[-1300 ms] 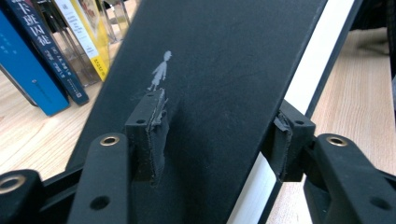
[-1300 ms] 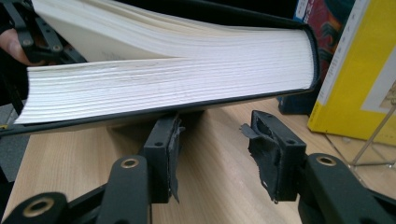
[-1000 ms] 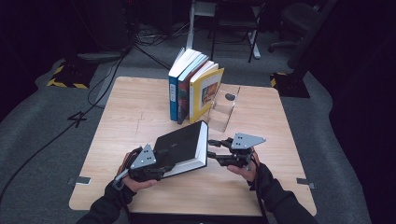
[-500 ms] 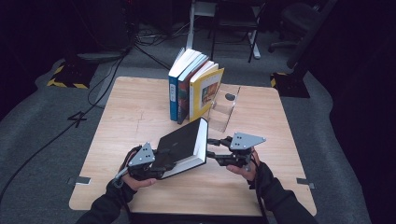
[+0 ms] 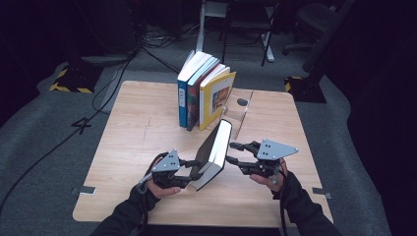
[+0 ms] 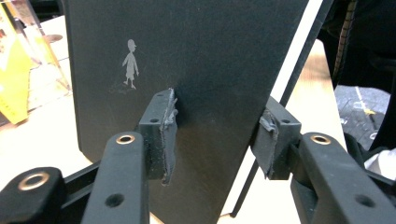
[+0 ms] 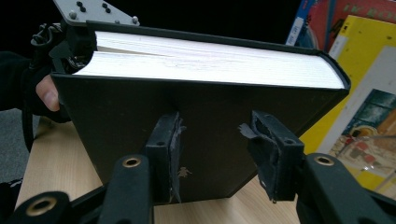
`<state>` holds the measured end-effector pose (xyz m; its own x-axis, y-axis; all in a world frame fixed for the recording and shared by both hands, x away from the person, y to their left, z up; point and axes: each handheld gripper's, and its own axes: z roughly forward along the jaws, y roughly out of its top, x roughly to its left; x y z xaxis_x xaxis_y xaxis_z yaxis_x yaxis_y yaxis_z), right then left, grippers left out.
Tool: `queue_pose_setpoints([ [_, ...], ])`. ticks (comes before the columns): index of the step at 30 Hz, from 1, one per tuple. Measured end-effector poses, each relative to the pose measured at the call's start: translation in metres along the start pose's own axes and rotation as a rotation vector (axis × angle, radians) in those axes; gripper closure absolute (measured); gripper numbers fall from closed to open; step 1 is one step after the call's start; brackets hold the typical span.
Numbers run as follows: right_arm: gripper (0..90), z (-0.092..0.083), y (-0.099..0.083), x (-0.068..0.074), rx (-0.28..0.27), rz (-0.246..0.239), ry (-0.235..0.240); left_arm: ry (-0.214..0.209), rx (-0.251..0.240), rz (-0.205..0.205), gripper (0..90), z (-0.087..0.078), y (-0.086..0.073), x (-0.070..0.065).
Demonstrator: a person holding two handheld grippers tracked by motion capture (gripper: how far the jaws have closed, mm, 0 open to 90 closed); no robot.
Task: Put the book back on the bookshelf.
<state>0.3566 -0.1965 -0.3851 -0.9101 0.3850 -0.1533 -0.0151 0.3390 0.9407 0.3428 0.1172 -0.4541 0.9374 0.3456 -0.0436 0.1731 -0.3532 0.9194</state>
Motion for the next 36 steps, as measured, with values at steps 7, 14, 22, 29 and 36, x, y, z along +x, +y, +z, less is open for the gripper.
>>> queue_pose_setpoints([
  [7, 50.8, 0.004, 0.0, 0.003, -0.003, 0.001, 0.024, -0.006, -0.005, -0.018, 54.5, -0.003, -0.002, 0.003],
  [14, 44.3, 0.017, 0.002, 0.016, 0.023, -0.032, 0.005, 0.039, 0.009, 0.005, 57.7, -0.012, -0.005, -0.005],
  [22, 43.0, 0.026, -0.001, 0.022, 0.027, -0.011, 0.017, 0.114, 0.045, 0.001, 39.9, -0.009, -0.008, -0.025],
  [29, 43.3, 0.035, -0.003, 0.025, 0.033, -0.004, 0.029, 0.213, 0.062, -0.028, 23.8, 0.01, -0.016, -0.031],
  [36, 43.0, 0.045, -0.006, 0.029, 0.014, 0.012, 0.016, 0.294, 0.008, -0.075, 21.8, 0.016, -0.018, -0.032],
])
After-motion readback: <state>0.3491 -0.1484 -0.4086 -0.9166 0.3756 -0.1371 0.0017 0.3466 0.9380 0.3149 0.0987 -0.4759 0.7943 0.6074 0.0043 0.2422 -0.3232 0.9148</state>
